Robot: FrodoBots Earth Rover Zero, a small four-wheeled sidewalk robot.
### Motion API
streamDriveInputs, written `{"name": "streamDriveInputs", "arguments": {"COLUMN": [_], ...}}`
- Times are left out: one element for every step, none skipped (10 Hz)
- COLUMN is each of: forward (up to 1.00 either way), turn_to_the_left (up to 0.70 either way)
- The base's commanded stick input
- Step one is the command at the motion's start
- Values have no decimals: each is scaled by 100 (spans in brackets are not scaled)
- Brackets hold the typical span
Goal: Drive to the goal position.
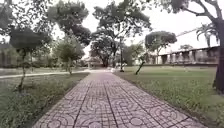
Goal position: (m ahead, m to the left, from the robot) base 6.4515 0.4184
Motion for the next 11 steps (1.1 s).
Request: {"name": "streamDriveInputs", "arguments": {"forward": [100,100,100,100,100,100,100,100,100,100,100], "turn_to_the_left": [15,12,0,0,0,0,0,0,0,0,13]}}
